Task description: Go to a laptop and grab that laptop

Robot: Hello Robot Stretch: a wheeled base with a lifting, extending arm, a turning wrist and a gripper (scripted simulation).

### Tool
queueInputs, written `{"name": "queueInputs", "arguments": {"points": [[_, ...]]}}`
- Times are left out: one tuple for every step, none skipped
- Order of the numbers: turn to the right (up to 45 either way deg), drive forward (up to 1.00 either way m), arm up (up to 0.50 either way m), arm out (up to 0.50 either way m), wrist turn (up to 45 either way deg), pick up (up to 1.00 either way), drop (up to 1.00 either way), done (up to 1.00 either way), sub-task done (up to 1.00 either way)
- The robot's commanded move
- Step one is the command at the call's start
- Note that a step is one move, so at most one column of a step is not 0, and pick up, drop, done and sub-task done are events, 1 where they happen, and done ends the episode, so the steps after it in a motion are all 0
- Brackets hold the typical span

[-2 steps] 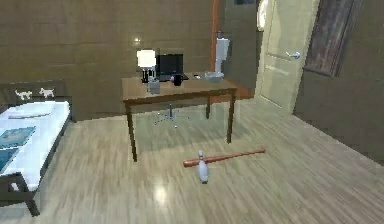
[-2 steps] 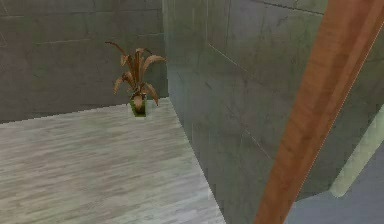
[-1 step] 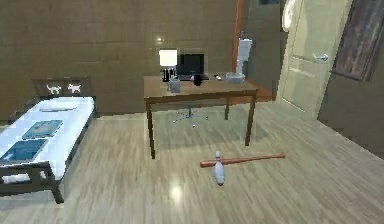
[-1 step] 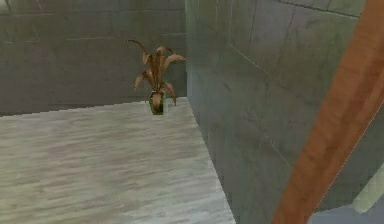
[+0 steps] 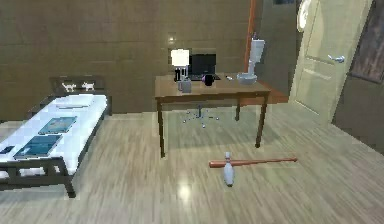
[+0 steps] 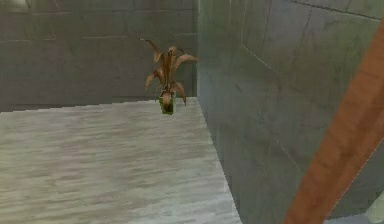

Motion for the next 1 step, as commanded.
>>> {"name": "queueInputs", "arguments": {"points": [[0.0,0.10,0.00,0.00,0.0,0.00,0.00,0.00,0.00]]}}
